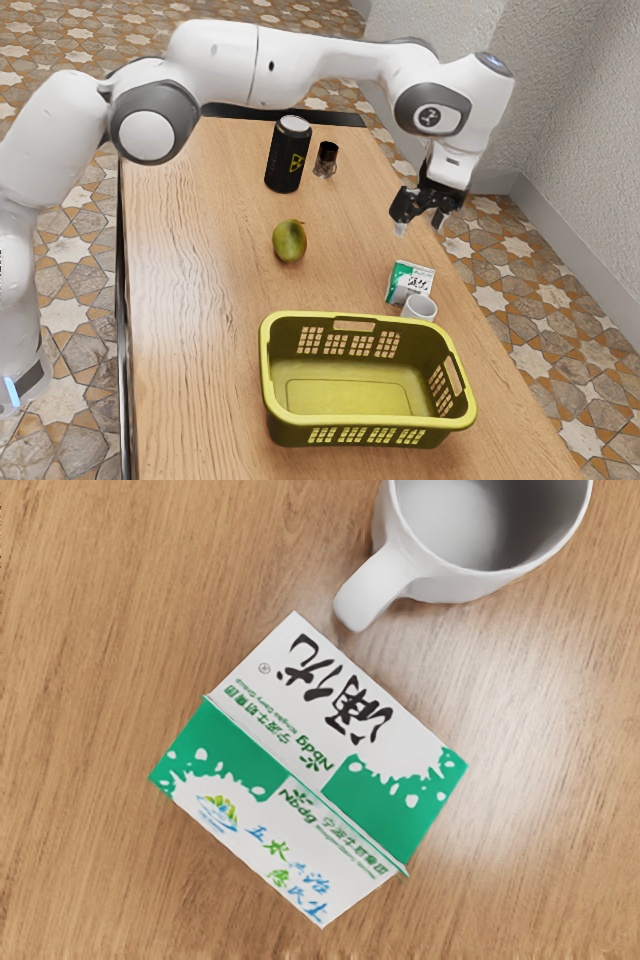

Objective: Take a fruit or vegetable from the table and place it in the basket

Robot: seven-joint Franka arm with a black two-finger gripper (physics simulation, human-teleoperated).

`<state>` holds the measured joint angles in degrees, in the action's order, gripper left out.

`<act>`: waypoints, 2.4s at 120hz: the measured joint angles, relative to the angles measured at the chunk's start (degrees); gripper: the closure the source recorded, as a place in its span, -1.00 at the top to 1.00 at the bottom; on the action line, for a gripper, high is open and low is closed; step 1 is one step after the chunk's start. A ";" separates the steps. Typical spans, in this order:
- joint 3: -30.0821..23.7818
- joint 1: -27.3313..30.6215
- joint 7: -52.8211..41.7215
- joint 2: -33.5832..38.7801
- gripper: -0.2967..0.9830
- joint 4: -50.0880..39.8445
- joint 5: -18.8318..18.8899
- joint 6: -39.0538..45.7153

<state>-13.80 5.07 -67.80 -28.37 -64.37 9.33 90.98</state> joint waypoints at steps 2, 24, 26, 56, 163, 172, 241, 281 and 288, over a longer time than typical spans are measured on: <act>-0.02 0.56 -1.05 -0.09 0.53 -0.06 -0.15 0.17; -0.43 5.71 -11.55 -0.77 0.53 0.03 -1.98 3.00; -0.44 6.78 -12.49 -1.01 0.53 -0.01 -2.02 3.26; -0.31 14.13 -24.57 4.73 0.49 -8.82 -4.33 0.48; 15.53 9.39 -39.45 35.20 0.54 -50.58 -12.98 15.77; 15.64 5.33 -39.13 37.44 0.54 -52.63 -11.88 16.34; 15.84 -0.09 -41.02 39.27 0.54 -61.21 -7.46 22.05; 16.78 -1.27 -42.72 38.24 0.54 -61.50 -7.72 22.92; 16.78 -1.29 -42.92 38.04 0.54 -61.51 -7.80 23.01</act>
<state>2.99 3.79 -110.72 9.67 -125.88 1.54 113.98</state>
